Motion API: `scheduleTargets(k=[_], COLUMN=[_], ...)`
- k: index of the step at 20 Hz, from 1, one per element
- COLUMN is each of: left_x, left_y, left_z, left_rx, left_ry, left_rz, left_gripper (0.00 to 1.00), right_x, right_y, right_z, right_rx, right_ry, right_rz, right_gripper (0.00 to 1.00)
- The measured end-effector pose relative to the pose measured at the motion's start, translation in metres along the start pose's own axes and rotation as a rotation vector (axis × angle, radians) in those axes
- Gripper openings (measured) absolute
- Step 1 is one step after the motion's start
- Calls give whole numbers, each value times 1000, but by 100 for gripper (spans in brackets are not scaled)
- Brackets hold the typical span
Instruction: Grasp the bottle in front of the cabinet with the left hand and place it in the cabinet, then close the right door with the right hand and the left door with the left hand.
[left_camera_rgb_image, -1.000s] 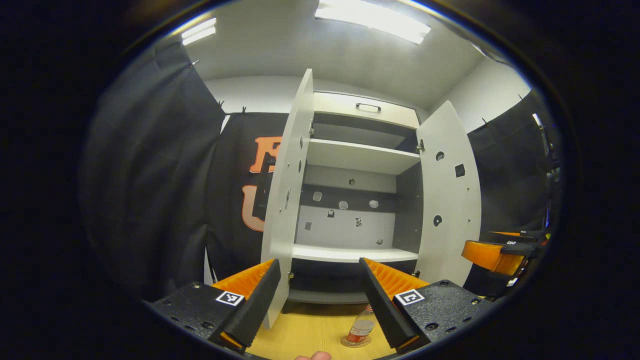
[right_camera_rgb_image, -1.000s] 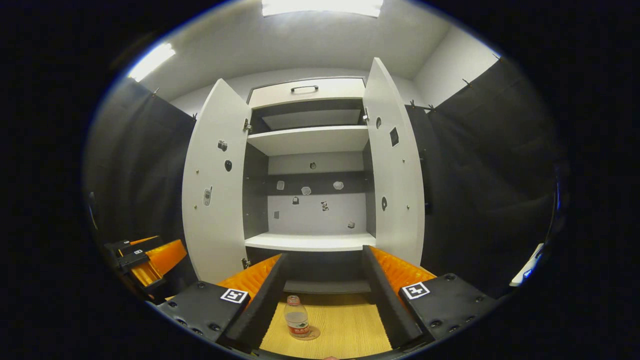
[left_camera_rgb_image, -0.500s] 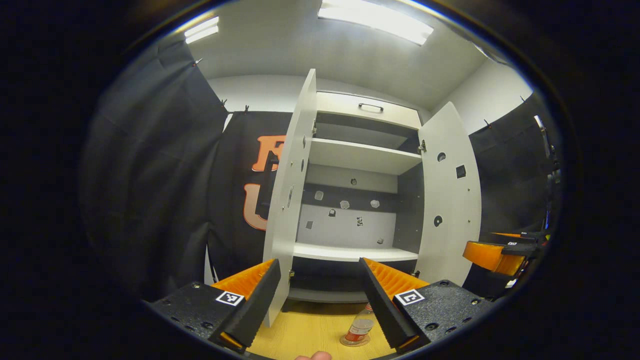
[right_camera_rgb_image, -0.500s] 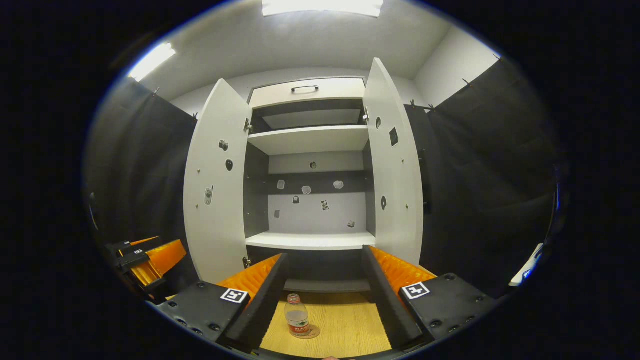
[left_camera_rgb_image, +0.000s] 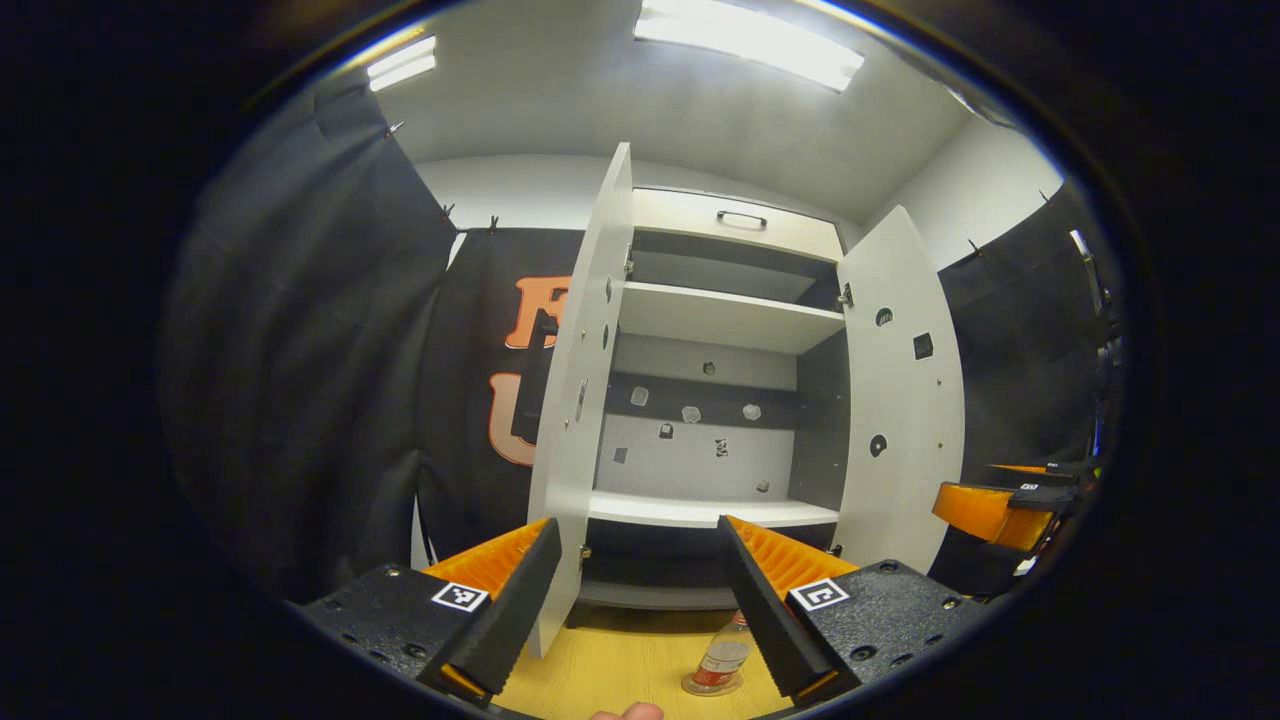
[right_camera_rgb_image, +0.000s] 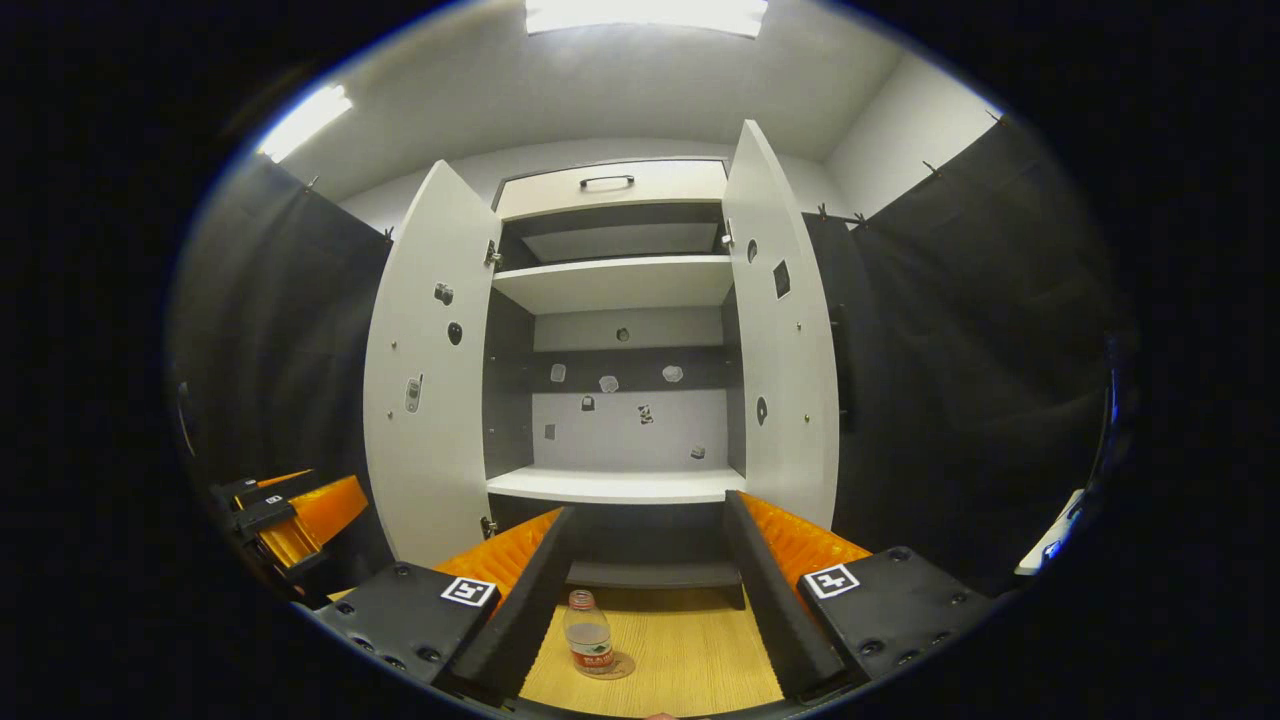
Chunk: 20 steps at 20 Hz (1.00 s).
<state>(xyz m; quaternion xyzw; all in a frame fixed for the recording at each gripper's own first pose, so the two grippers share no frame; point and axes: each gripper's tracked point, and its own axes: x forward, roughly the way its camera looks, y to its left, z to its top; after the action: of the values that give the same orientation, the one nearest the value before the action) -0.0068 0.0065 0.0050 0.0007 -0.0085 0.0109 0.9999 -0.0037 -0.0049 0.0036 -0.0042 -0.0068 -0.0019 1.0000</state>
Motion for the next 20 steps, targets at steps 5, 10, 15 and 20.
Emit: scheduleTargets(k=[5,10,15,20], left_x=[11,40,65,88], left_y=[-5,-35,-93,-127], left_z=[-2,-32,-107,-207], left_rx=[1,-45,-108,-67], left_ry=[-3,25,122,230], left_rz=[-6,-81,-203,-242], left_gripper=[94,94,94,94], right_x=[2,-1,-6,-15], right_y=[-3,-14,-34,-53], right_z=[-2,2,-6,-17], right_rx=[3,-14,-49,-59], right_ry=[0,-13,21,84], right_rz=[-2,-32,-92,-156], right_gripper=[95,96,96,96])
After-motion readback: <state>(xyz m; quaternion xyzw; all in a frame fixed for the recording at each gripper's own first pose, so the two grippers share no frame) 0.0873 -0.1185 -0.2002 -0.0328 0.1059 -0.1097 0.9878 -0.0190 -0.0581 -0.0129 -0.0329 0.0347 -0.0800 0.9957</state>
